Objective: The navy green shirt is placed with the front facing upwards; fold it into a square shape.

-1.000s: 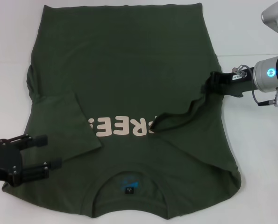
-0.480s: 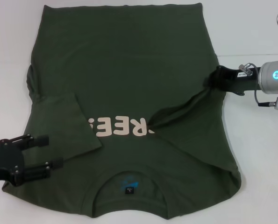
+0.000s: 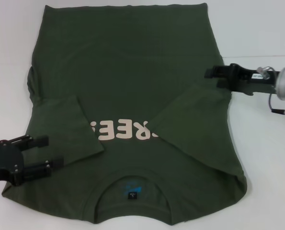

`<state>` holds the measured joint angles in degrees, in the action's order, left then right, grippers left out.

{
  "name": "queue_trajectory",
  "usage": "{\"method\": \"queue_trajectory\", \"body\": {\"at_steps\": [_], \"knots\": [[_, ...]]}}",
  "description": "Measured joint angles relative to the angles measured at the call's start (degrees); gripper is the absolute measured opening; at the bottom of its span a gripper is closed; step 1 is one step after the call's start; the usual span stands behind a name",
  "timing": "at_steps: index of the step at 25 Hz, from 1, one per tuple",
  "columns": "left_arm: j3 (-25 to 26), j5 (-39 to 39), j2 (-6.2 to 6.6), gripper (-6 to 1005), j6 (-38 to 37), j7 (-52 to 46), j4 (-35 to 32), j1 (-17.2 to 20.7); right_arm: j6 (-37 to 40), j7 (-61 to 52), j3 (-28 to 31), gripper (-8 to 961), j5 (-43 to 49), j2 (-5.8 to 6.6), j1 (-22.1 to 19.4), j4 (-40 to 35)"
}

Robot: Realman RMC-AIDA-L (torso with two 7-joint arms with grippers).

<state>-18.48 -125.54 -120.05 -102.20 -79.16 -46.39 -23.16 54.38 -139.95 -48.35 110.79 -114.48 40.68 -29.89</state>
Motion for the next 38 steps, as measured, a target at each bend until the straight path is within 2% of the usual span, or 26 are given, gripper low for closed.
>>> {"method": "queue_trajectory", "body": {"at_steps": [2, 7, 12, 18, 21, 27, 32, 38], "knots": [[0.0, 0.1, 0.11, 809, 0.0, -1.5, -0.1, -0.1, 2.0, 1.9, 1.0, 467, -2.6, 0.28, -1.3, -0.2], [0.1, 0.8, 0.45, 809, 0.2, -7.8, -0.3, -0.1, 7.6, 8.8, 6.8, 715, -6.0, 0.71, -4.8, -0.4], [0.2, -0.5, 2.53, 809, -0.4, -21.4, -1.7, -0.9, 19.0, 19.4, 13.2, 905, -10.2, 0.8, -8.8, -0.4], [0.9, -9.9, 6.91, 809, -1.2, -44.5, -4.3, -2.9, 30.6, 27.5, 19.2, 930, -11.5, 1.84, -13.5, -0.4], [2.4, -15.5, 7.92, 809, -1.6, -51.5, -3.9, -4.3, 32.2, 31.2, 19.7, 930, -11.3, 1.98, -15.6, 0.0], [1.5, -20.6, 8.09, 809, 0.6, -57.4, -3.3, -5.5, 32.7, 34.6, 19.9, 931, -11.1, 1.7, -18.1, 1.0], [-0.1, -25.8, 8.11, 809, 3.1, -59.0, -3.8, -6.4, 32.9, 34.6, 19.6, 931, -11.0, 2.1, -18.4, 1.0], [-3.4, -28.8, 7.32, 807, 6.0, -60.0, -4.9, -6.6, 32.9, 34.6, 19.6, 932, -11.0, 2.17, -18.4, 1.1]]}}
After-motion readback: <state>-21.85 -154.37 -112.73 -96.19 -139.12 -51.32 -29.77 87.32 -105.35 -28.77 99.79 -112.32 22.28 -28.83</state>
